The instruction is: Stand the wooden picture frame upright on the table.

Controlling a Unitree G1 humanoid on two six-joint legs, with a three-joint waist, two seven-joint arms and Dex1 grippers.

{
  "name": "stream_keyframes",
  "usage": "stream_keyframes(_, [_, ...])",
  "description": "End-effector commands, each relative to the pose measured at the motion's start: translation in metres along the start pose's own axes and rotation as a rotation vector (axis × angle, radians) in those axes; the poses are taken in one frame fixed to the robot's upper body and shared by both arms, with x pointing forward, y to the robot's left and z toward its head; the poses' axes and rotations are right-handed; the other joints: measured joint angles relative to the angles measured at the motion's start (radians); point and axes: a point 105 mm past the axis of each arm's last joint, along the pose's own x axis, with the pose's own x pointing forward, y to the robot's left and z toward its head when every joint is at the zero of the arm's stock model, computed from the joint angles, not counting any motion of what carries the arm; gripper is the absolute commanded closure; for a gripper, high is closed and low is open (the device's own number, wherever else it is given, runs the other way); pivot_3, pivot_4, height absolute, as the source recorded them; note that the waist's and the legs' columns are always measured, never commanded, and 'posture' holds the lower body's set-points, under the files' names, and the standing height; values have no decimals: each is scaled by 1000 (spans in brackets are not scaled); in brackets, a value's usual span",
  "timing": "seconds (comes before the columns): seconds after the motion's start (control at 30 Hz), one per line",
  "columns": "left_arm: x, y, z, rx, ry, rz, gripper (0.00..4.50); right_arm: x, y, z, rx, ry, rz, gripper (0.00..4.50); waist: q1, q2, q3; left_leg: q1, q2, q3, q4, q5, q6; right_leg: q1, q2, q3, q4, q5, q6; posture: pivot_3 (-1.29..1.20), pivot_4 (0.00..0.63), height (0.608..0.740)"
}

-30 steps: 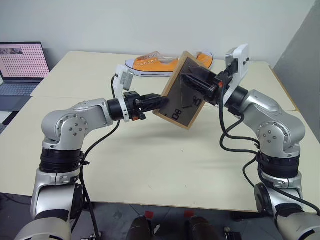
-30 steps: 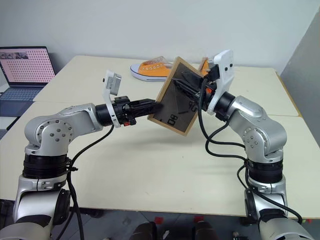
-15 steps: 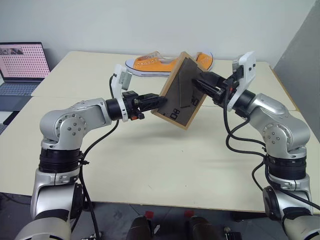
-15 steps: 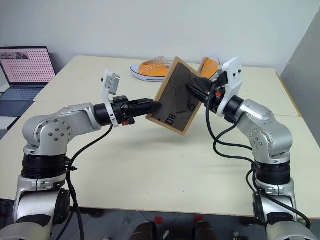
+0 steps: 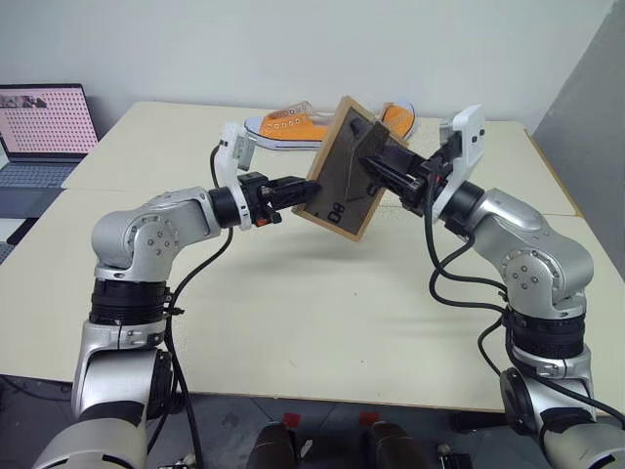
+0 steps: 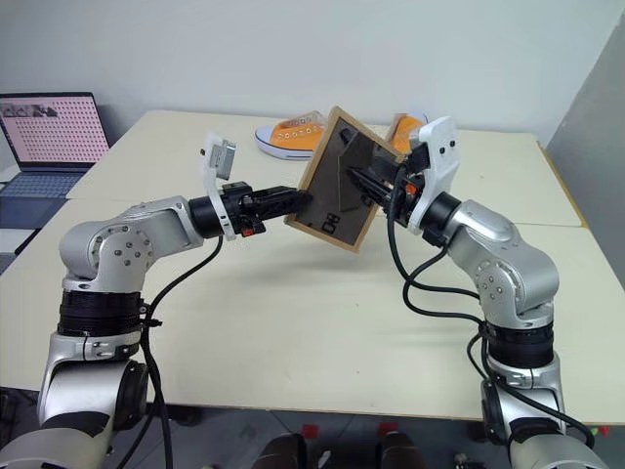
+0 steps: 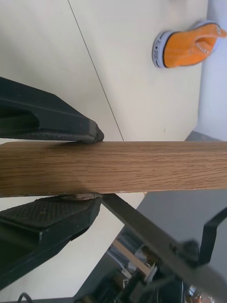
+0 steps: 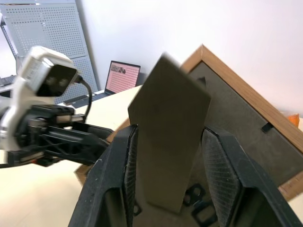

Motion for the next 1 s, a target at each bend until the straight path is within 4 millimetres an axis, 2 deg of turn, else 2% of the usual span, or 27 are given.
stream_keyframes(0.03, [1,1,24,59,-61,0,3130,-8,4,15,-35,-52,-1,2454,0,0,0,0,0,0,0,0,0,0,0,0,0,0,0,0,150,740])
stream_keyframes(0.23, [6,-9,28,69,-71,-42,3130,-8,-1,10,-60,-32,-30,2454,0,0,0,0,0,0,0,0,0,0,0,0,0,0,0,0,150,740])
stream_keyframes(0.4, [10,-21,33,76,-84,-85,3130,-11,-16,-4,-151,47,-78,2454,0,0,0,0,0,0,0,0,0,0,0,0,1,0,0,0,150,740])
stream_keyframes(0.6, [9,-21,35,71,-95,-87,3130,-25,-34,-17,-281,149,-107,2454,0,0,0,0,0,0,1,0,0,0,0,0,1,0,0,0,150,740])
stream_keyframes(0.7, [7,-18,36,55,-102,-76,3130,-41,-41,-19,-362,205,-96,2454,0,0,0,0,0,0,1,0,0,0,0,0,1,0,0,0,150,740])
stream_keyframes(0.83, [4,-14,35,-3,-86,-63,3130,-63,-49,-22,-590,278,-58,2454,1,0,0,0,0,0,1,0,0,0,0,0,0,0,0,0,150,740])
stream_keyframes(1.0, [-6,-22,24,-171,32,-98,3130,-78,-60,-47,-960,316,2,2454,-3,0,0,0,0,0,3,0,0,1,0,0,0,0,0,0,150,740])
